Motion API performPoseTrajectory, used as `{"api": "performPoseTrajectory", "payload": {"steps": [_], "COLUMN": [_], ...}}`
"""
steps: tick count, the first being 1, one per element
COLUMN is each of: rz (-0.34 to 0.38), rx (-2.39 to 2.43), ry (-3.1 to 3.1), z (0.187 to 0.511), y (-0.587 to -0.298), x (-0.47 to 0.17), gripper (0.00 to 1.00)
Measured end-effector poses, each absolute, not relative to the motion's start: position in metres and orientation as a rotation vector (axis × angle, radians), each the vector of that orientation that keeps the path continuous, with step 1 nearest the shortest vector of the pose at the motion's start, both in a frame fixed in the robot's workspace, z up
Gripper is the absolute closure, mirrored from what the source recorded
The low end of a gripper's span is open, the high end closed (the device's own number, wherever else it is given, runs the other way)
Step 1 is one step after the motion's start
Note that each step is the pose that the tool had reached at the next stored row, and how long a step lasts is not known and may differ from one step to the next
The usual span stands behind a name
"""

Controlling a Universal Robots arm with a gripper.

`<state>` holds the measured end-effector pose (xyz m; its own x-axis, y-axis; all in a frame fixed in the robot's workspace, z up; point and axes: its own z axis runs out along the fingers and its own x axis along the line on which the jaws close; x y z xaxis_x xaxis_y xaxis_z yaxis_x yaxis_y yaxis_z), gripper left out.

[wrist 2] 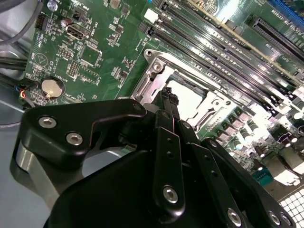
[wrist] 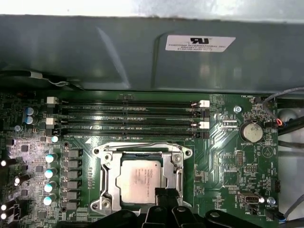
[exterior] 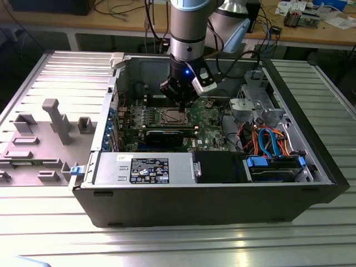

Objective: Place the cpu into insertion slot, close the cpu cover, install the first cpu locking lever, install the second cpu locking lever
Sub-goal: 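Install the second cpu locking lever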

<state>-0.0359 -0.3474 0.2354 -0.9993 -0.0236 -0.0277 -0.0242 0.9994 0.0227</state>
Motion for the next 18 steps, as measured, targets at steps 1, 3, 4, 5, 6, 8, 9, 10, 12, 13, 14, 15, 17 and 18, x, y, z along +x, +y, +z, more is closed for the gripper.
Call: {"api": "performPoseTrajectory", "payload": {"steps": [1, 3, 4, 5, 6, 8, 9, 10, 12, 13, 14, 15, 17, 18], "rz": [0.036, 0.036, 0.037, 0.037, 0.037, 0.037, 0.037, 0.037, 0.036, 0.036, 0.037, 0.037, 0.037, 0.037], "rx": [-0.037, -0.037, -0.038, -0.037, -0.037, -0.035, -0.034, -0.034, -0.034, -0.034, -0.034, -0.034, -0.034, -0.034], "ry": [3.114, 3.114, 3.114, 3.114, 3.114, 3.114, 3.114, 3.115, 3.115, 3.115, 3.115, 3.115, 3.115, 3.115], "z": [0.2369, 0.2408, 0.2417, 0.2418, 0.2420, 0.2420, 0.2420, 0.2420, 0.2421, 0.2425, 0.2427, 0.2427, 0.2428, 0.2428], "y": [-0.3474, -0.3475, -0.3478, -0.3485, -0.3490, -0.3521, -0.3529, -0.3537, -0.3540, -0.3540, -0.3540, -0.3540, -0.3545, -0.3551], "x": [-0.0359, -0.0359, -0.0358, -0.0358, -0.0358, -0.0359, -0.0362, -0.0371, -0.0405, -0.0423, -0.0427, -0.0427, -0.0427, -0.0427], "gripper": [0.89, 0.89, 0.89, 0.89, 0.89, 0.89, 0.89, 0.89, 0.89, 0.89, 0.89, 0.89, 0.89, 0.89]}}
